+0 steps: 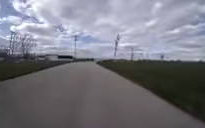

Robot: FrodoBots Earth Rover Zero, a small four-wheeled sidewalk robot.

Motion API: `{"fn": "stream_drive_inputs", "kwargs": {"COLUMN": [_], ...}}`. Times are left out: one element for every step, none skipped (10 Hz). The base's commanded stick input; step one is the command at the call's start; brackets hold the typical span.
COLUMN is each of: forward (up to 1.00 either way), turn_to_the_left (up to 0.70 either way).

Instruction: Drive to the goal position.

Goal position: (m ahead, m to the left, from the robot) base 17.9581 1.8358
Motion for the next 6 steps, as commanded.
{"fn": "stream_drive_inputs", "kwargs": {"forward": [1.00,1.00,1.00,1.00,1.00,1.00], "turn_to_the_left": [0.00,0.00,0.00,0.00,0.00,0.00]}}
